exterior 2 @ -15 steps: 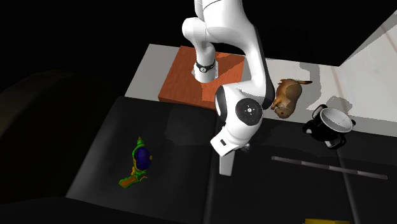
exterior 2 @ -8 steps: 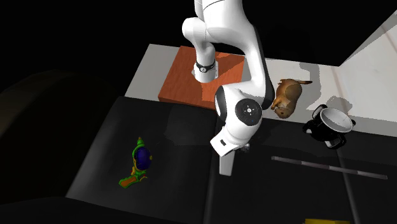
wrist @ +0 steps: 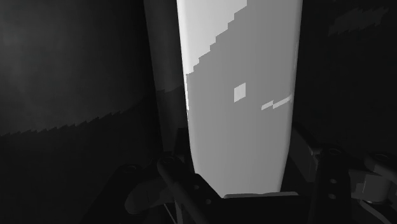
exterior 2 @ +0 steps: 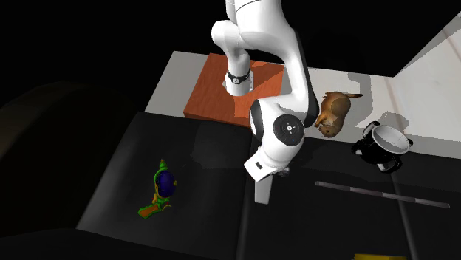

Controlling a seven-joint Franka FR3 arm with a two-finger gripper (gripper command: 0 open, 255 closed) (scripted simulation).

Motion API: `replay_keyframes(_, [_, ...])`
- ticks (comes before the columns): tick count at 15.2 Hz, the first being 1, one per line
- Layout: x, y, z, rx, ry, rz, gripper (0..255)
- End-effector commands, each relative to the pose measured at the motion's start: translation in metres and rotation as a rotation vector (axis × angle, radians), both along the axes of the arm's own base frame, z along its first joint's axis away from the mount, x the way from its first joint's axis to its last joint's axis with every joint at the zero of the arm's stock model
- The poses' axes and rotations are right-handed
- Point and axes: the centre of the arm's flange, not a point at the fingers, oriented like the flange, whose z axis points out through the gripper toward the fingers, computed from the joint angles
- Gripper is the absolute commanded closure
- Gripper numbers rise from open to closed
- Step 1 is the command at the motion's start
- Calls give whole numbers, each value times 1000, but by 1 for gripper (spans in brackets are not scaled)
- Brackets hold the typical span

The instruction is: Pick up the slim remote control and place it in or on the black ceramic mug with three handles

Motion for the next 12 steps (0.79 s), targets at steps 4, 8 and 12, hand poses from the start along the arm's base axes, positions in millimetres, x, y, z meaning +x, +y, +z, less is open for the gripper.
replay_keyframes(4, [0, 0, 11, 0, 0, 0, 255])
replay_keyframes(8, [0, 0, 32, 0, 0, 0, 255])
replay_keyframes(12, [0, 0, 53, 0, 0, 0, 255])
